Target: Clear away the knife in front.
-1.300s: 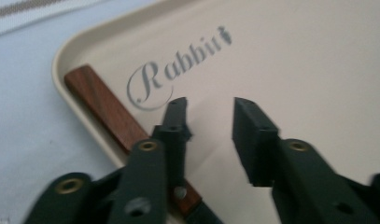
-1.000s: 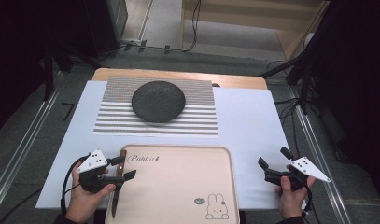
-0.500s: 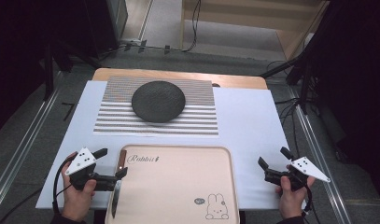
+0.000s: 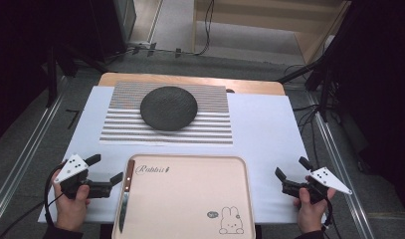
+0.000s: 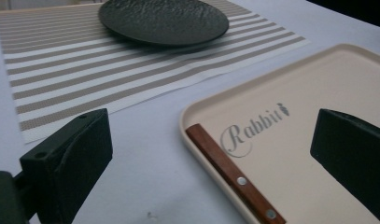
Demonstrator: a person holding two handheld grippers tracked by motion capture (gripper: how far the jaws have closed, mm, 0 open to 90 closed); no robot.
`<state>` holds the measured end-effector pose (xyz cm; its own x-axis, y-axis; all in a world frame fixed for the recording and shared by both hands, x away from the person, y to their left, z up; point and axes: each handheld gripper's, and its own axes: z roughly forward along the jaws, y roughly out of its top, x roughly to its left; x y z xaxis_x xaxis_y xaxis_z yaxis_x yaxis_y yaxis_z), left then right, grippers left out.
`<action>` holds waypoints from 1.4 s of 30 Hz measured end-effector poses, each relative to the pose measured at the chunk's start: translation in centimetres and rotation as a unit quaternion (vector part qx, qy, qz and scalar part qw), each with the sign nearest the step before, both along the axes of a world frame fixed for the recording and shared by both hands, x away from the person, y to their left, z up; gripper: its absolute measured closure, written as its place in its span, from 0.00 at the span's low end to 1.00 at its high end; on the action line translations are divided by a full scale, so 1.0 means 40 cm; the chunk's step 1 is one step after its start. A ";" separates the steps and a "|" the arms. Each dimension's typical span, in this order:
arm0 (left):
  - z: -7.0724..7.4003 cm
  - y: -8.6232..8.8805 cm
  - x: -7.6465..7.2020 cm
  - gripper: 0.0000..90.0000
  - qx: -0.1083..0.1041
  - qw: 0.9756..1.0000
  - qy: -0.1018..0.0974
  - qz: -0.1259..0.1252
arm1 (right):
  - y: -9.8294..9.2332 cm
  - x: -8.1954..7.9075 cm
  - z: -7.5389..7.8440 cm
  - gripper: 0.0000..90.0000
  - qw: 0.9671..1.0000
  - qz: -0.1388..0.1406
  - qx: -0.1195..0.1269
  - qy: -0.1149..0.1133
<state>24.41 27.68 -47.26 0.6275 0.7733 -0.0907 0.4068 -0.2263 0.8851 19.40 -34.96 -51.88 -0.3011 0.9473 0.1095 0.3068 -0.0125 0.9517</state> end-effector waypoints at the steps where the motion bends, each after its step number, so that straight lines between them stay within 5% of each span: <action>1: -0.001 0.015 0.004 0.00 -0.001 1.000 0.000 0.006 | 0.000 0.000 0.000 0.00 1.000 0.000 0.000 0.000; 19: -0.022 0.125 0.033 0.00 0.000 0.998 0.008 0.062 | 0.000 0.000 0.000 0.00 1.000 0.000 0.000 0.000; 42: -0.038 0.145 0.042 0.00 0.004 0.997 0.012 0.078 | 0.000 0.000 0.000 0.00 1.000 0.000 -0.002 -0.001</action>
